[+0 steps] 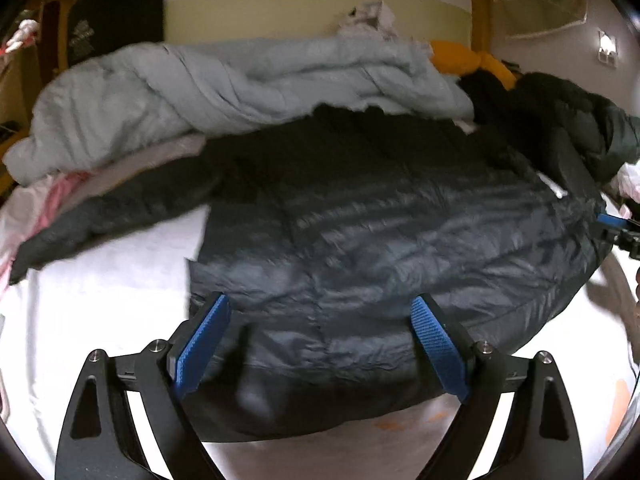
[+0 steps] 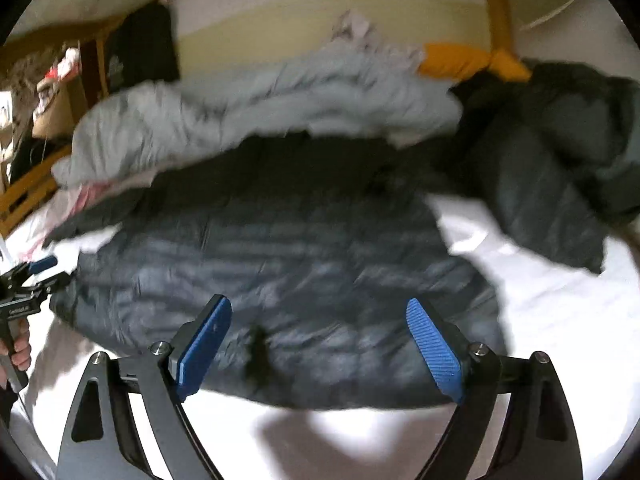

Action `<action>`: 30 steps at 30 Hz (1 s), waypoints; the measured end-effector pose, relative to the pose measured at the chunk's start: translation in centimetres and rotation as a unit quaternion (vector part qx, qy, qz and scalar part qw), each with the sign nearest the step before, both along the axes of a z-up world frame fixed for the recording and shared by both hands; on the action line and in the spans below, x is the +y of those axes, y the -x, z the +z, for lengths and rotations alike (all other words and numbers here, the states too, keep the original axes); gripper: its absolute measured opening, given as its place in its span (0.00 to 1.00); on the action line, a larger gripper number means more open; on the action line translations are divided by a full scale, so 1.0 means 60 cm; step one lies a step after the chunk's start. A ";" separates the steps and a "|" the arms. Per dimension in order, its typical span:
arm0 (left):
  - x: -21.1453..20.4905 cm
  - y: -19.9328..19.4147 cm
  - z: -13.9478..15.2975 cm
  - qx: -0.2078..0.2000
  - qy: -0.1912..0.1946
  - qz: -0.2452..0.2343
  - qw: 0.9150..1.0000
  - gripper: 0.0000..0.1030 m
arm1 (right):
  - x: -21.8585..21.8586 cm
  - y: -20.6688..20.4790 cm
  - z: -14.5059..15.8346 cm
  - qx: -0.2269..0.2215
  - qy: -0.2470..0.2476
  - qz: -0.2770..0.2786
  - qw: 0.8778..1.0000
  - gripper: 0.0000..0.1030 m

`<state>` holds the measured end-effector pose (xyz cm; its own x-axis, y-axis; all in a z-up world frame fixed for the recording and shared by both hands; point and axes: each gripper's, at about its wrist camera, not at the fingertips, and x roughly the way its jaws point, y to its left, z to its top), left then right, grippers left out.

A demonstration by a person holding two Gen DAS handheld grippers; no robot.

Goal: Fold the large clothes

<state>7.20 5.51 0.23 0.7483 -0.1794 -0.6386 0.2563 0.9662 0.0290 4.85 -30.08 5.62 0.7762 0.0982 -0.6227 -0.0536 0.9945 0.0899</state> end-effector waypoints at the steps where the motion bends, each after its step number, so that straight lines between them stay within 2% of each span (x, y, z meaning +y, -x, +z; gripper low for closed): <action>1: -0.005 -0.008 -0.009 0.011 -0.014 0.007 1.000 0.88 | 0.006 -0.004 -0.008 0.008 0.007 0.002 1.000 0.88; 3: -0.006 -0.031 -0.037 0.044 -0.049 0.042 0.997 0.89 | 0.020 -0.022 -0.029 0.035 0.053 -0.007 0.998 0.88; 5: 0.012 -0.048 -0.060 0.080 -0.040 0.065 0.994 0.95 | 0.019 -0.038 -0.060 0.071 0.100 -0.033 0.992 0.88; 7: 0.028 -0.061 -0.065 0.101 -0.014 0.080 0.992 0.95 | 0.005 -0.052 -0.076 0.094 0.092 -0.038 0.991 0.90; 9: 0.028 -0.064 -0.067 0.099 -0.022 0.087 0.991 0.97 | -0.014 -0.055 -0.075 0.099 0.082 -0.043 0.991 0.90; 11: 0.024 -0.059 -0.068 0.093 -0.029 0.090 0.991 0.97 | -0.036 -0.059 -0.074 0.098 0.086 -0.075 0.989 0.90; 14: 0.025 -0.045 -0.058 0.072 -0.035 0.094 0.992 0.97 | -0.065 -0.065 -0.077 0.105 0.042 -0.081 0.990 0.90; 18: 0.034 -0.019 -0.023 0.009 -0.044 0.092 0.995 0.96 | -0.056 -0.056 -0.067 0.083 0.066 -0.089 0.990 0.90; 20: 0.038 -0.009 -0.002 -0.019 -0.038 0.090 0.995 0.96 | -0.047 -0.043 -0.052 0.057 0.082 -0.097 0.990 0.90; 24: 0.047 0.012 0.036 -0.052 0.004 0.076 0.996 0.96 | -0.041 -0.014 -0.017 0.010 0.079 -0.098 0.992 0.90; 30: 0.039 0.042 0.063 -0.092 0.007 0.064 0.994 1.00 | -0.040 0.027 0.025 -0.057 0.074 -0.095 0.991 0.91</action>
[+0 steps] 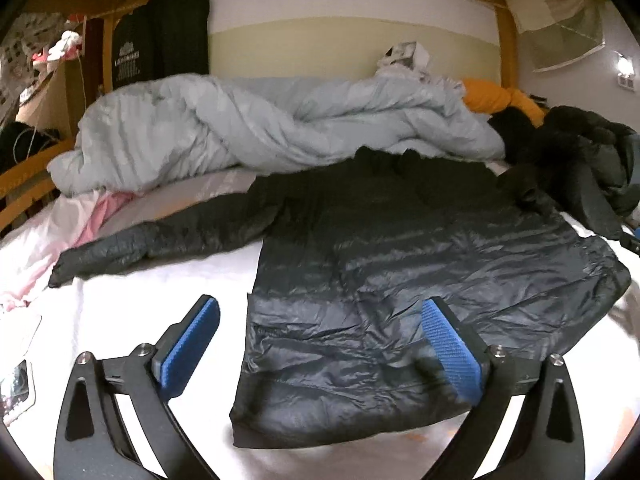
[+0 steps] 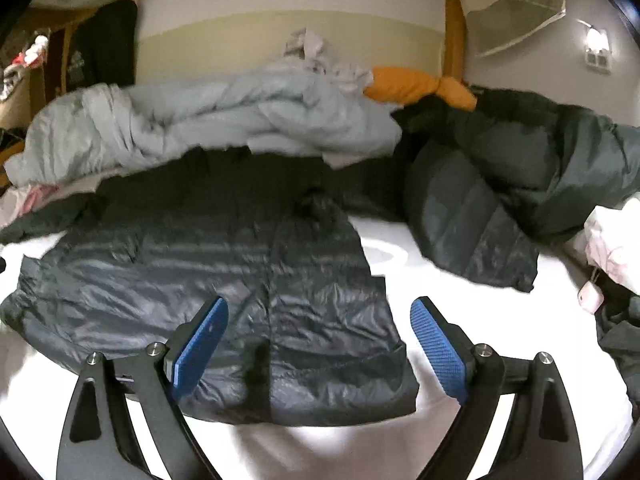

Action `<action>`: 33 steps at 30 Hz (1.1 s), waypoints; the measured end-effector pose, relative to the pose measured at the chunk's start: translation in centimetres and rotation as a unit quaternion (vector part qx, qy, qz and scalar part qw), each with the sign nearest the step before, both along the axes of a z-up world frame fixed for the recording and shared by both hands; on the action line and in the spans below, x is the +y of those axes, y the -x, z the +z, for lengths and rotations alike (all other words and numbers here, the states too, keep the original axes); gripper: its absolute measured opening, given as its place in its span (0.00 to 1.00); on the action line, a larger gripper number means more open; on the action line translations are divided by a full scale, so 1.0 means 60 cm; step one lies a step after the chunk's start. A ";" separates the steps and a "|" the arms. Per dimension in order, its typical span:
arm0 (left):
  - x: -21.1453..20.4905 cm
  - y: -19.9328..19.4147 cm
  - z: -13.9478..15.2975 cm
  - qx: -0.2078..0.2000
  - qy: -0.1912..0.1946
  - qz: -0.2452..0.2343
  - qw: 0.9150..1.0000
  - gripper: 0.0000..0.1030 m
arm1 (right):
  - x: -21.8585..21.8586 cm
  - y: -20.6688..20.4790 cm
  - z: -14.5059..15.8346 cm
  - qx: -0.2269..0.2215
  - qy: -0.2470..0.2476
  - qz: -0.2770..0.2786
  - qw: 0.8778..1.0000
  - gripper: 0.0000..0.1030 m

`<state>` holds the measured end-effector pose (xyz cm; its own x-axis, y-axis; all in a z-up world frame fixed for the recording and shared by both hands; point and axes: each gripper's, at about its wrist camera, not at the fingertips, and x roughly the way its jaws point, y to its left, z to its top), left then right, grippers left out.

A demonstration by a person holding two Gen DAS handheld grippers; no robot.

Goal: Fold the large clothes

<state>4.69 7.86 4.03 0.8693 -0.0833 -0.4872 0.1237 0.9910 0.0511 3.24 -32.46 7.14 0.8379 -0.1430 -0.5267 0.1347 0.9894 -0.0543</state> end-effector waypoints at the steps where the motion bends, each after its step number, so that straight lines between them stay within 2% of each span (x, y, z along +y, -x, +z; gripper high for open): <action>1: 0.000 0.005 0.003 -0.006 0.003 -0.001 1.000 1.00 | 0.000 0.006 0.005 -0.008 -0.002 0.001 1.000 0.91; 3: 0.002 0.010 0.010 -0.011 0.009 -0.003 1.000 1.00 | 0.001 0.014 0.014 -0.027 -0.003 -0.001 1.000 0.93; 4: 0.003 0.011 0.012 -0.013 0.012 -0.005 1.000 1.00 | 0.002 0.017 0.017 -0.032 -0.002 -0.001 0.999 1.00; 9: -0.002 0.019 0.015 -0.017 0.005 -0.011 1.000 1.00 | 0.014 0.034 0.029 -0.061 0.007 0.014 0.998 1.00; 14: -0.014 0.030 0.013 -0.014 -0.006 -0.017 1.000 1.00 | 0.036 0.038 0.024 -0.053 0.019 0.027 0.998 1.00; 18: -0.030 0.044 0.007 -0.006 -0.025 -0.033 0.999 1.00 | 0.044 0.048 0.013 -0.036 -0.022 0.041 0.998 1.00; 20: -0.040 0.053 -0.001 -0.011 -0.040 -0.027 0.999 1.00 | 0.054 0.054 0.006 -0.028 -0.021 0.051 0.998 1.00; 22: -0.054 0.059 -0.011 -0.009 -0.057 -0.033 0.998 1.00 | 0.066 0.059 -0.001 -0.020 -0.001 0.057 0.998 1.00; 24: -0.073 0.065 -0.023 -0.001 -0.084 -0.053 0.995 1.00 | 0.086 0.059 -0.017 0.005 0.016 0.087 0.996 1.00; 25: -0.083 0.070 -0.030 0.001 -0.099 -0.063 0.993 1.00 | 0.101 0.055 -0.029 0.030 0.026 0.116 0.992 1.00; 26: -0.096 0.075 -0.038 0.002 -0.120 -0.078 0.990 1.00 | 0.125 0.054 -0.044 0.055 0.058 0.139 0.987 1.00; 29: -0.128 0.082 -0.062 -0.001 -0.173 -0.100 0.980 1.00 | 0.172 0.064 -0.072 0.058 0.148 0.158 0.975 1.00; 33: -0.145 0.066 -0.089 0.017 -0.196 -0.112 0.974 1.00 | 0.191 0.058 -0.097 0.078 0.183 0.164 0.966 1.00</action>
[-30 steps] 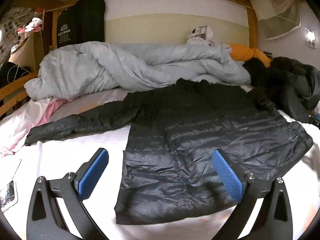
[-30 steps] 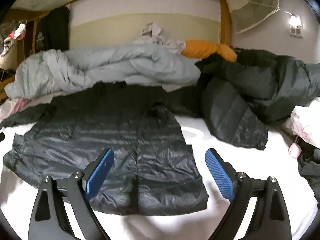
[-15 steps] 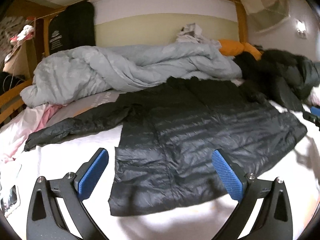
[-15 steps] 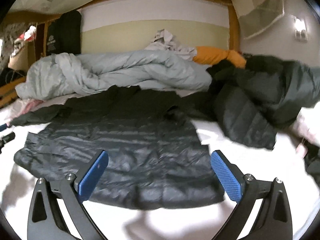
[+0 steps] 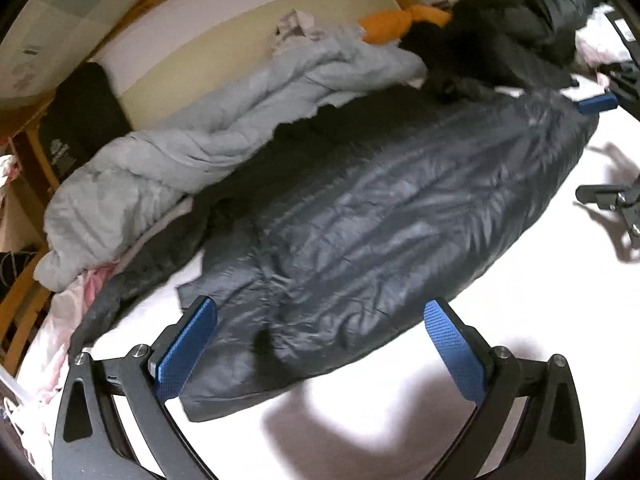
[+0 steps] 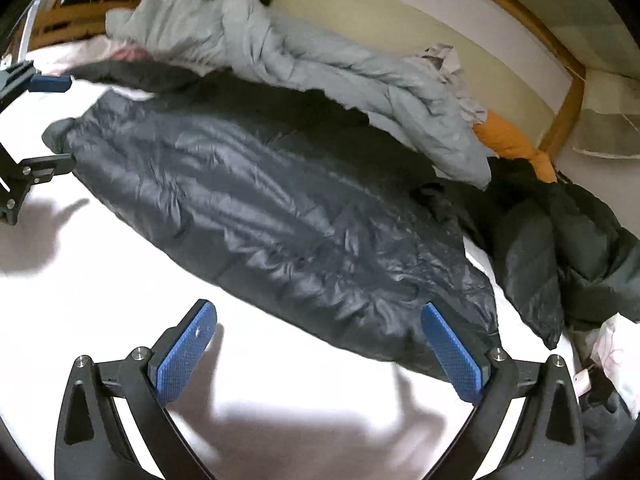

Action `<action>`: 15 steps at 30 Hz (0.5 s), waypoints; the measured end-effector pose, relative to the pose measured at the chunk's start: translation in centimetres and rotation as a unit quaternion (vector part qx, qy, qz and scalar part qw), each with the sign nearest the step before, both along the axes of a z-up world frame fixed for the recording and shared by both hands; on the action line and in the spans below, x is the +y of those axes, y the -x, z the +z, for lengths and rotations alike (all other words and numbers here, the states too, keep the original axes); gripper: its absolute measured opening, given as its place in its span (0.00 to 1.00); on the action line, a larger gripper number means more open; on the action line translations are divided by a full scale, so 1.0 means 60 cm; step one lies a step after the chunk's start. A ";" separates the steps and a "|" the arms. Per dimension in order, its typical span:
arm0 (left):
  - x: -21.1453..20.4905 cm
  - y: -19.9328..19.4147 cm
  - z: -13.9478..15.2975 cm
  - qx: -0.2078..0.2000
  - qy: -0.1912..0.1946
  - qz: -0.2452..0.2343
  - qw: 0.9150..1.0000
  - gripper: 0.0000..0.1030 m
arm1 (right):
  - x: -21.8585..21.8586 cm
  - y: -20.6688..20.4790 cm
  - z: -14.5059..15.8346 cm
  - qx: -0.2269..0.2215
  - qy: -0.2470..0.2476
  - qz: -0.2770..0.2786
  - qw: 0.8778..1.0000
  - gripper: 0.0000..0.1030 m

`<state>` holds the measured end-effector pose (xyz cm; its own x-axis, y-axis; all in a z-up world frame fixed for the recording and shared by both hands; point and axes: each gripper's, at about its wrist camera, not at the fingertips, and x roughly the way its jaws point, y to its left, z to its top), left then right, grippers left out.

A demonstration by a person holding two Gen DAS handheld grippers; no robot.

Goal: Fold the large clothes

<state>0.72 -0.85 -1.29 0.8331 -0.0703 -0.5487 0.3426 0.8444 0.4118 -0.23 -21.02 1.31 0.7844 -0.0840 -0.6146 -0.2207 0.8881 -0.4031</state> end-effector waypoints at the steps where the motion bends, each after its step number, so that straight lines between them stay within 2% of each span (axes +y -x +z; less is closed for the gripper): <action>1: -0.001 -0.006 -0.007 0.007 -0.007 0.003 1.000 1.00 | -0.001 -0.005 -0.004 0.005 0.004 -0.004 1.000 1.00; 4: -0.005 -0.023 -0.031 0.025 -0.035 0.008 0.999 1.00 | -0.005 -0.028 -0.019 0.011 0.034 -0.024 0.999 1.00; 7: 0.007 -0.032 -0.033 0.034 -0.024 0.021 0.999 1.00 | -0.011 -0.040 -0.026 0.005 0.054 -0.044 0.998 1.00; 10: 0.029 -0.055 -0.038 0.044 -0.020 0.062 0.997 1.00 | -0.027 -0.057 -0.026 -0.012 0.075 -0.085 0.993 1.00; 12: 0.052 -0.072 -0.037 0.059 0.005 0.093 0.994 1.00 | -0.042 -0.068 -0.027 -0.020 0.081 -0.104 0.991 1.00; 13: 0.061 -0.075 -0.036 0.062 0.016 0.100 0.993 0.90 | -0.047 -0.072 -0.027 -0.023 0.081 -0.111 0.990 1.00; 14: 0.068 -0.076 -0.035 0.063 0.025 0.101 0.993 0.62 | -0.055 -0.076 -0.026 -0.024 0.074 -0.115 0.990 0.98; 15: 0.071 -0.076 -0.034 0.068 0.029 0.095 0.993 0.50 | -0.058 -0.074 -0.025 -0.024 0.065 -0.112 0.991 0.77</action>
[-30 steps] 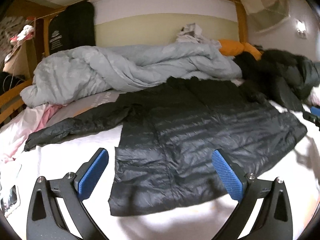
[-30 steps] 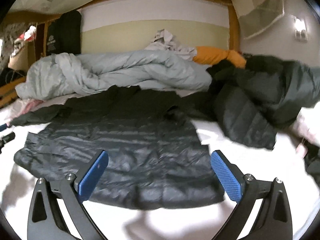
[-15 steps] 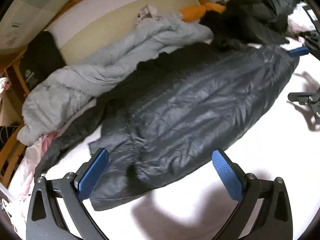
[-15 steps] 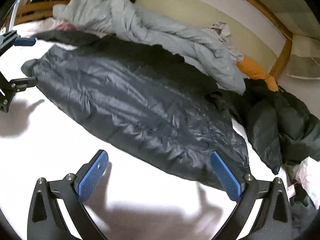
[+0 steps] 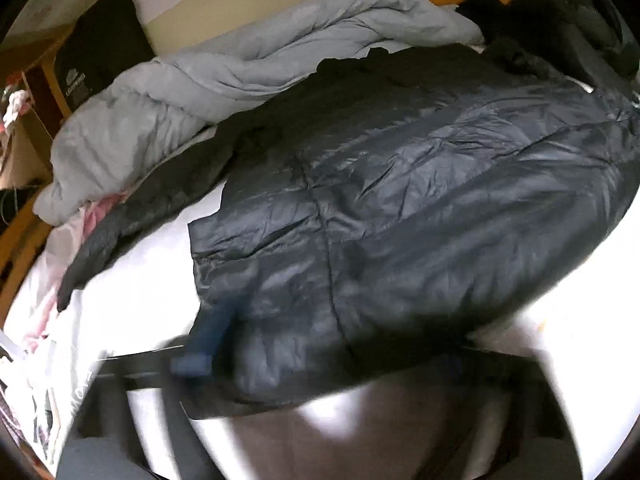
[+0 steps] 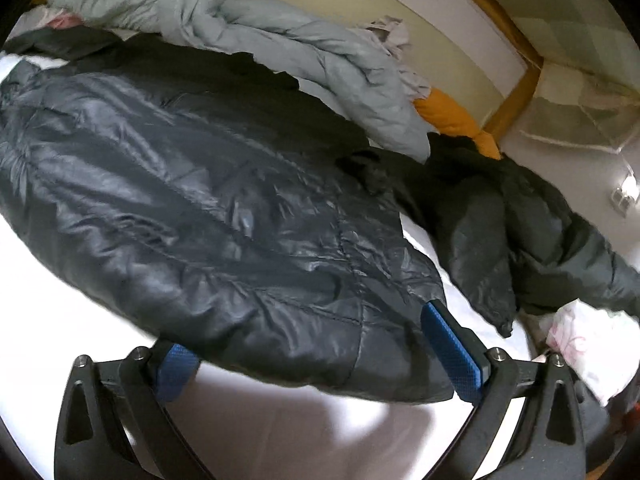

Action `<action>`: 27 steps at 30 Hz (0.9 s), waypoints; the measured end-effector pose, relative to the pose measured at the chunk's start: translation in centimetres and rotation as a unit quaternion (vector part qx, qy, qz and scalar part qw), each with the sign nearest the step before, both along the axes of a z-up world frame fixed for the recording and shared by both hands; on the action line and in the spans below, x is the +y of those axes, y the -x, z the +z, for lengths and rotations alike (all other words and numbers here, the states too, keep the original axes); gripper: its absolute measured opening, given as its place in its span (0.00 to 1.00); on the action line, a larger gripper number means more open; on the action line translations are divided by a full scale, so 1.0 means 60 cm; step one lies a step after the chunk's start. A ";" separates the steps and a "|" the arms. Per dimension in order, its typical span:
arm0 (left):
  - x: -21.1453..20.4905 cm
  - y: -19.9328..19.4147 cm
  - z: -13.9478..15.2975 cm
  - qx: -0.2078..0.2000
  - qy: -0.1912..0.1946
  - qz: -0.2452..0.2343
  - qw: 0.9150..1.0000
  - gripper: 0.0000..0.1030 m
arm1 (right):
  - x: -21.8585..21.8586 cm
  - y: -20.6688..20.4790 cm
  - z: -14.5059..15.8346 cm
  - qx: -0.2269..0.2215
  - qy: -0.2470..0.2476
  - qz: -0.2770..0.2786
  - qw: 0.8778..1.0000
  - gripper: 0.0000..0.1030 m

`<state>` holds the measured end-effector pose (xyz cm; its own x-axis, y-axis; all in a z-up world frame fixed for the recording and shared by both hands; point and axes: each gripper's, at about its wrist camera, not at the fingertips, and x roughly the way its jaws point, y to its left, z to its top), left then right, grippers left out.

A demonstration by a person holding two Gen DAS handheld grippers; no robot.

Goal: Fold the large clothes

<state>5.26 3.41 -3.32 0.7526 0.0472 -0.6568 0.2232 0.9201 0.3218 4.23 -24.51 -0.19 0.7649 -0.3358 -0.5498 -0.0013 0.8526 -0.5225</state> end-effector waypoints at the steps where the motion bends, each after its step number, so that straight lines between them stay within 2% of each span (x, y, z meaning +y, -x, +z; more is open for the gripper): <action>1: 0.001 0.003 0.000 -0.002 -0.002 -0.001 1.000 0.34 | -0.002 0.001 0.000 0.004 -0.008 0.006 1.000 0.43; 2: -0.001 0.008 0.000 -0.007 -0.010 0.001 1.000 0.25 | -0.002 0.001 -0.001 0.009 -0.010 0.004 1.000 0.38; 4: -0.004 0.025 0.003 -0.009 -0.020 -0.001 1.000 0.21 | -0.004 0.006 0.001 0.002 -0.008 -0.002 1.000 0.29; 6: 0.001 0.044 0.009 -0.003 -0.016 0.005 1.000 0.18 | -0.002 0.023 0.008 -0.006 -0.015 0.000 1.000 0.26; 10: 0.031 0.084 0.030 0.017 0.039 0.020 0.999 0.18 | -0.002 0.072 0.034 -0.010 -0.056 0.008 0.998 0.25; 16: 0.051 0.158 0.048 0.020 0.072 0.016 0.997 0.18 | 0.000 0.172 0.053 -0.017 -0.103 0.017 0.994 0.25; 21: 0.067 0.194 0.072 0.012 0.108 0.018 0.994 0.22 | -0.017 0.233 0.066 -0.012 -0.170 0.016 0.985 0.25; 23: 0.068 0.194 0.083 0.002 0.107 0.019 0.994 0.31 | -0.016 0.244 0.074 -0.016 -0.167 0.018 0.986 0.25; 24: 0.069 0.189 0.089 -0.001 0.107 0.024 0.994 0.39 | -0.015 0.244 0.081 -0.021 -0.156 0.023 0.987 0.29; 25: 0.073 0.183 0.095 -0.006 0.107 0.033 0.994 0.54 | -0.015 0.240 0.091 -0.029 -0.145 0.024 0.989 0.35; 26: 0.077 0.172 0.103 -0.014 0.109 0.041 0.993 0.62 | -0.016 0.232 0.100 -0.036 -0.139 0.022 0.989 0.39; 27: 0.082 0.160 0.113 -0.019 0.113 0.044 0.992 0.64 | -0.020 0.223 0.112 -0.040 -0.137 0.018 0.990 0.50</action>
<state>-4.37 8.34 3.46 0.7770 -0.0315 -0.6287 0.1299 0.9853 0.1113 -9.13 -25.70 6.50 0.8181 -0.1542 -0.5540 -0.0021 0.9626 -0.2710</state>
